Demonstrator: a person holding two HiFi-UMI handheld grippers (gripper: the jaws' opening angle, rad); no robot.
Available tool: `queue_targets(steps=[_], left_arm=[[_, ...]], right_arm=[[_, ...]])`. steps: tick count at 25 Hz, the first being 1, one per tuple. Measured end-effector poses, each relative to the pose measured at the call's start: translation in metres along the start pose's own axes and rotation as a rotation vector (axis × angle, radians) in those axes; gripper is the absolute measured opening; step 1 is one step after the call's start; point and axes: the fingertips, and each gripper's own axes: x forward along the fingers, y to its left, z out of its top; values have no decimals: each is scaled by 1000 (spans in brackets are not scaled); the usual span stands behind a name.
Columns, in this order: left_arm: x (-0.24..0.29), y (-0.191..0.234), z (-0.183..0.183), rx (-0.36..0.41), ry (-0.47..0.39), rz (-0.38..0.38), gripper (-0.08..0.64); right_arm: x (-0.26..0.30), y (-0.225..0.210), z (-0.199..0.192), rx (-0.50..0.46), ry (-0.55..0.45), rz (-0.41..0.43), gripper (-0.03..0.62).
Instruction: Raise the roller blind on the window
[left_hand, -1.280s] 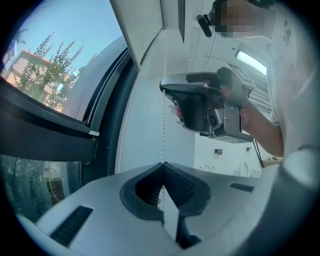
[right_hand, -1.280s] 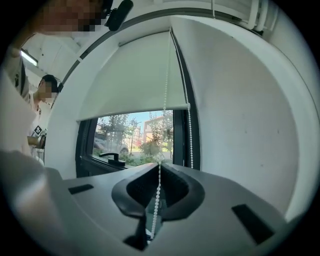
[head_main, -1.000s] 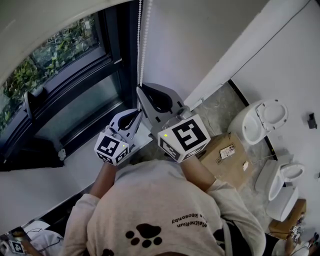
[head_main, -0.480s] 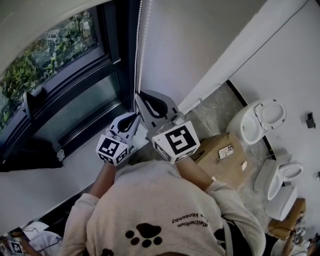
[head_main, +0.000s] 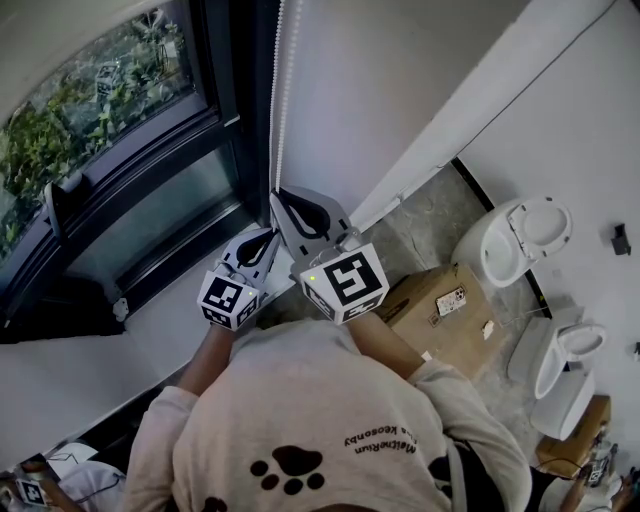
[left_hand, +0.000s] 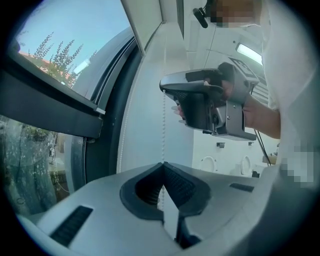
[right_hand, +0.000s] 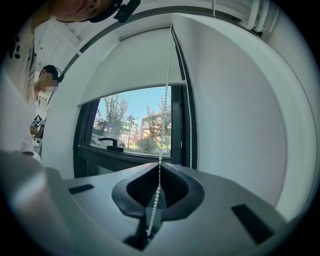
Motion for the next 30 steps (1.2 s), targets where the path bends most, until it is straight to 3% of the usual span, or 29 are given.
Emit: queue_targets(steps=[19, 20, 22, 30], left_arm=[[-1, 5, -33, -36, 85, 2, 9], [-1, 3, -31, -30, 91, -13, 12], [-2, 1, -21, -41, 83, -45, 118], [-28, 19, 54, -132, 9, -56, 120]], right_arm=[[6, 4, -35, 7, 34, 5, 12], [6, 3, -36, 7, 35, 4, 12], [7, 1, -36, 9, 35, 1, 12], [8, 2, -36, 3, 26, 6, 12]])
